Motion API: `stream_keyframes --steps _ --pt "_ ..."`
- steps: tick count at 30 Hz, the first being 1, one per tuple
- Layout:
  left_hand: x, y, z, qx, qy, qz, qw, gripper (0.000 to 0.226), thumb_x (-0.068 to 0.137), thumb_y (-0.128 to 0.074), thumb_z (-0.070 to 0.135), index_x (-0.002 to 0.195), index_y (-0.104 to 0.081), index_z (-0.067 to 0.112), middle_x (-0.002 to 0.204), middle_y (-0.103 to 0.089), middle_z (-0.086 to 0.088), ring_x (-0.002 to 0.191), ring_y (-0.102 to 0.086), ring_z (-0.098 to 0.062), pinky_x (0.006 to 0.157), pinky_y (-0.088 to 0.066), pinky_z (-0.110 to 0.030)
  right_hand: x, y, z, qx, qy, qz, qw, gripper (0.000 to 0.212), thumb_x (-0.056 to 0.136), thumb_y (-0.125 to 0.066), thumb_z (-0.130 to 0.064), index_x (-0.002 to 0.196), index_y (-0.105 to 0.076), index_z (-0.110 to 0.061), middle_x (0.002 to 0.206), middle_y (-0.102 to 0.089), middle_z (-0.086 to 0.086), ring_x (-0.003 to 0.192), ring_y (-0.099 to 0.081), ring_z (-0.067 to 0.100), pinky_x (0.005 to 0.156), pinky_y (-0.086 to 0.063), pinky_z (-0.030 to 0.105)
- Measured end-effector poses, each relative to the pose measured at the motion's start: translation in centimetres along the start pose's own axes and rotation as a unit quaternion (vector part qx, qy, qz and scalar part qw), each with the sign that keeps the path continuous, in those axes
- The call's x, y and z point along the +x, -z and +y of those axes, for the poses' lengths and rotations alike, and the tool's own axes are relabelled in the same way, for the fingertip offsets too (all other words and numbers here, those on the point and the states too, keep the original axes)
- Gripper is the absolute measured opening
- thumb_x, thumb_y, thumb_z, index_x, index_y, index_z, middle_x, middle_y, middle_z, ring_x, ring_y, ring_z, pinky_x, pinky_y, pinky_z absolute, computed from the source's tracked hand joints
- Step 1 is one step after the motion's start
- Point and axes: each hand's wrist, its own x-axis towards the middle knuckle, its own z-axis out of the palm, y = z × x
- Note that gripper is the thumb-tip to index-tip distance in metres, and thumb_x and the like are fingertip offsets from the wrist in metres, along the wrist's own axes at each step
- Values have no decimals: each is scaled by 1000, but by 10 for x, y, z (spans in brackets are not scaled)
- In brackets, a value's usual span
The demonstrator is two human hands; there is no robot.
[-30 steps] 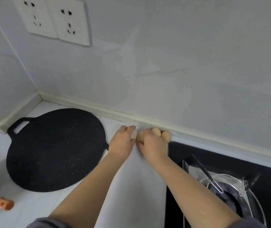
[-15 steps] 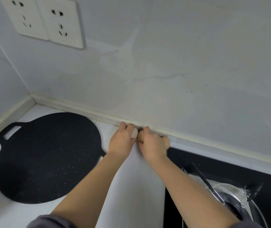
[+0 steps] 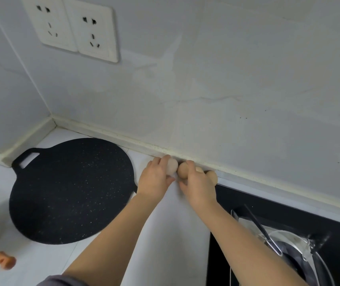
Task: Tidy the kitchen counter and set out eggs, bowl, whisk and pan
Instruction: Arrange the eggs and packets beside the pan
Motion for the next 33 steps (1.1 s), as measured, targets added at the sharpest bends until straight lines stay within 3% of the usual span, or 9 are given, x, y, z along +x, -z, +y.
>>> stream_keyframes --steps 2,4,6,10,15,21,25,28,33 --pt "-15 9 -2 -1 -6 22 1000 60 86 -68 29 137 -41 18 126 -52 -3 112 -50 -20 91 -45 -31 -14 7 -4 26 6 -6 1000 38 88 -58 -28 122 -41 -28 107 -52 -1 102 -54 25 68 -48 31" --pt "-37 22 -3 -9 -17 44 999 57 87 -67 31 137 -43 18 128 -52 -2 115 -51 -20 94 -44 -30 -33 12 -10 -23 33 -24 999 52 90 -57 -29 136 -32 -28 104 -59 -1 90 -61 22 64 -47 32" --pt "-66 36 -6 -40 -10 50 998 51 88 -66 30 135 -47 18 128 -52 0 115 -50 -17 95 -43 -28 -55 14 -21 -4 56 -55 997 54 93 -53 -31 141 -29 -26 95 -66 1 84 -64 20 67 -49 32" --pt "-144 60 -23 -85 11 61 994 38 87 -67 21 123 -58 17 114 -56 5 104 -53 -12 85 -40 -18 -110 3 -49 35 102 -111 988 41 94 -54 -34 133 -42 -27 84 -63 -6 80 -62 14 76 -52 29" --pt "-227 93 -69 -57 83 75 992 29 86 -69 22 114 -63 22 111 -58 8 99 -55 -9 81 -39 -13 -168 -23 -93 67 138 -164 974 36 92 -55 -27 127 -50 -22 67 -46 -13 72 -52 14 72 -48 34" --pt "-317 138 -127 -38 139 117 983 25 81 -74 14 105 -67 17 105 -63 2 93 -60 -18 74 -48 -24 -213 -63 -157 83 180 -220 955 31 90 -57 -23 120 -53 -23 86 -61 -7 75 -55 14 72 -48 29" --pt "-364 156 -169 -29 217 154 964 20 80 -73 12 98 -68 19 101 -61 4 93 -56 -21 70 -45 -28 -230 -87 -197 56 238 -247 938 31 87 -57 -20 118 -54 -23 106 -55 -8 78 -55 16 75 -47 30" --pt "-390 167 -197 -8 227 173 958 19 79 -75 14 96 -68 20 98 -59 4 89 -53 -22 66 -48 -33 -240 -101 -226 18 286 -262 922 37 89 -58 -23 125 -50 -25 128 -45 -8 91 -59 17 78 -46 30" --pt "-404 180 -220 26 212 135 968 36 72 -81 19 105 -68 23 107 -63 3 93 -55 -24 73 -48 -33 -245 -116 -256 -21 350 -285 892 54 85 -65 -26 134 -42 -23 143 -33 -11 117 -52 17 92 -47 33"
